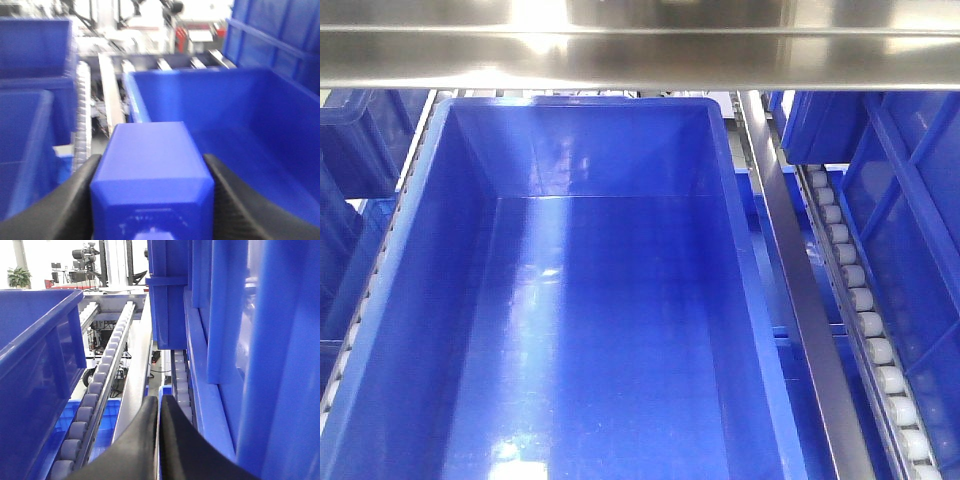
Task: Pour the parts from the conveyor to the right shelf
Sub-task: 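Stop facing the shelf and position over an empty blue bin, then extend the left gripper into the blue bin and open it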
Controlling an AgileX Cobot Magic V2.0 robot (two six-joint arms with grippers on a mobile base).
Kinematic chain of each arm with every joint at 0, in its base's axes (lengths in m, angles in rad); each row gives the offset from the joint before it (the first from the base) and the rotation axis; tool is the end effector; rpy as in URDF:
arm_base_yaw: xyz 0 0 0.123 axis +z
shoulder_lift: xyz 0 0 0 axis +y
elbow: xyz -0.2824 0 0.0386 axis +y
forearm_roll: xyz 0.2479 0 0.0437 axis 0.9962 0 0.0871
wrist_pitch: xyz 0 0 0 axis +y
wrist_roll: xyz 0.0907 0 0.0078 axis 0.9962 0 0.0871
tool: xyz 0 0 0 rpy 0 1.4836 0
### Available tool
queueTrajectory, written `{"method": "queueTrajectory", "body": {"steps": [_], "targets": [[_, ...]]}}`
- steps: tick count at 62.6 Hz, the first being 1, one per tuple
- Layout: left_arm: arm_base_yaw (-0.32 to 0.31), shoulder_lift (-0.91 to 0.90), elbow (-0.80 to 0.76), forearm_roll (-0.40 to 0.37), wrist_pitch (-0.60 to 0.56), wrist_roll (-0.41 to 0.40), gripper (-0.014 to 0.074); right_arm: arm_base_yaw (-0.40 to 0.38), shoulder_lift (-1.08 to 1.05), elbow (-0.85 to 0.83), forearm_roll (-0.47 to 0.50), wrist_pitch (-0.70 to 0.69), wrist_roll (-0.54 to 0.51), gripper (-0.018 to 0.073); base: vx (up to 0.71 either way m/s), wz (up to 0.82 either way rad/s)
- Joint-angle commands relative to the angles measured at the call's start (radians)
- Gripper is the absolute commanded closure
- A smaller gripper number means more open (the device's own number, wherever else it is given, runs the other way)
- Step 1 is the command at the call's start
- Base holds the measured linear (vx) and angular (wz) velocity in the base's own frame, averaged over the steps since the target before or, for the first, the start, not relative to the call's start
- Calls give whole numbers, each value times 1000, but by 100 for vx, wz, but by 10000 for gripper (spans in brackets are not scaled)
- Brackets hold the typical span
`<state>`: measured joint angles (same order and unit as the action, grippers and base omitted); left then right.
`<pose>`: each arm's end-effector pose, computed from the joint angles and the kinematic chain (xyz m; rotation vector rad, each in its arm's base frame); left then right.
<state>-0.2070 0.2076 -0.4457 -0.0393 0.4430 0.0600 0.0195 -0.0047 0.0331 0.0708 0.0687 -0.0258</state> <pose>0.0512 -0.0123 0.3091 0.2078 1.6776 -0.1511 0.0575 0.0016 0.1959 0.0162 1.5807 0.0542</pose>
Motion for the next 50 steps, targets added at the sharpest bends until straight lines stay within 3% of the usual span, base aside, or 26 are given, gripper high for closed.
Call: {"method": "queueTrajectory", "body": {"steps": [1,12,17,24,30,38,50], "targets": [[-8,104,-50,-167,-124,163,596,-3,15,15,-6,-75,-7,568,0,0],[-11,235,-50,-569,-190,572,595,-3,15,15,-6,-75,-7,568,0,0],[-47,289,-50,-766,-202,768,594,-3,15,15,-6,-75,-7,568,0,0],[-118,383,-50,-924,-203,987,594,-3,15,15,-6,-75,-7,568,0,0],[-168,464,-50,-964,-214,1041,594,-3,15,15,-6,-75,-7,568,0,0],[-229,571,-56,-962,-294,1047,594,-3,15,15,-6,-75,-7,568,0,0],[-250,767,-111,-960,-415,1046,593,-3,15,15,-6,-75,-7,568,0,0]]}}
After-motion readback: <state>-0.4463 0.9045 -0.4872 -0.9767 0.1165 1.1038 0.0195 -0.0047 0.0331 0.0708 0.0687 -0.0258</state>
